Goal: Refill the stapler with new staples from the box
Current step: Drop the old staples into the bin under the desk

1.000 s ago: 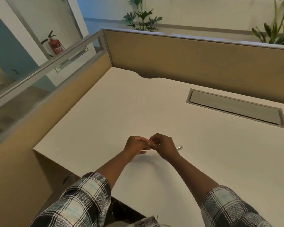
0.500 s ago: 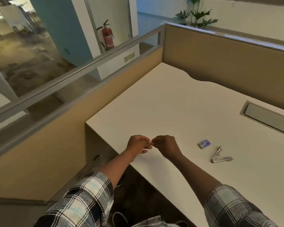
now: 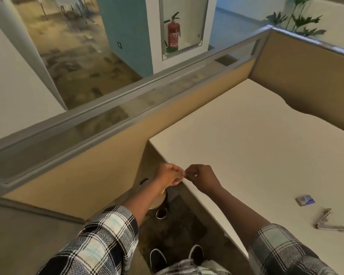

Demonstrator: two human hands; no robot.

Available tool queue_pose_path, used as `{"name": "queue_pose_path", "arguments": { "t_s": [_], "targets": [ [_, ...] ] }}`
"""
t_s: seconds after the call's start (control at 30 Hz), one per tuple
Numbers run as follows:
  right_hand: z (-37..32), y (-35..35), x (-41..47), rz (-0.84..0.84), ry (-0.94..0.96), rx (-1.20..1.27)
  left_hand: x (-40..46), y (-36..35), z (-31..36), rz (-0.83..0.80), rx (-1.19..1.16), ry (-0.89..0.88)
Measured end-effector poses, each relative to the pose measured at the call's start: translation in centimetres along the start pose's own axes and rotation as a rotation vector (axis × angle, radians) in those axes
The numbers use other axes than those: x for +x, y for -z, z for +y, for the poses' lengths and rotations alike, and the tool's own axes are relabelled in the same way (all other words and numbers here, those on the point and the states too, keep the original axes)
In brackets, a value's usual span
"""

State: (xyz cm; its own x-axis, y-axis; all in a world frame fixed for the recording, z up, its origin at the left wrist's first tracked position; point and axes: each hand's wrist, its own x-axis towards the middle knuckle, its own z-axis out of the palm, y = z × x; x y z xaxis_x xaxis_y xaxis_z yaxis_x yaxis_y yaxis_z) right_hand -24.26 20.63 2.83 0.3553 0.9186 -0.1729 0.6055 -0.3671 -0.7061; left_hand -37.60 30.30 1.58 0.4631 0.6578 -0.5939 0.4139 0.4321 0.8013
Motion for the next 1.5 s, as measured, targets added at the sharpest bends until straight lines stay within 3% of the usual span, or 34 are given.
{"name": "queue_pose_path", "arguments": {
  "t_s": [0.43, 0.6, 0.93, 1.5],
  "targets": [
    [-1.7, -1.0, 7.0, -0.235, 0.305, -0.111, 1.3, 2.4, 1.3, 0.292, -0.081, 0.062],
    [-1.7, -2.0, 8.0, -0.290, 0.332, -0.150, 1.3, 3.1, 0.9, 0.375, -0.065, 0.082],
    [3.3, -3.9, 11.7, -0.158, 0.312, -0.546, 1.6, 5.6, -1.0, 0.464, 0.114, 0.089],
    [5.4, -6.9, 15.0, -0.093, 0.274, -0.667, 6.4, 9.4, -6.5, 0.496, 0.196, 0.210]
  ]
}}
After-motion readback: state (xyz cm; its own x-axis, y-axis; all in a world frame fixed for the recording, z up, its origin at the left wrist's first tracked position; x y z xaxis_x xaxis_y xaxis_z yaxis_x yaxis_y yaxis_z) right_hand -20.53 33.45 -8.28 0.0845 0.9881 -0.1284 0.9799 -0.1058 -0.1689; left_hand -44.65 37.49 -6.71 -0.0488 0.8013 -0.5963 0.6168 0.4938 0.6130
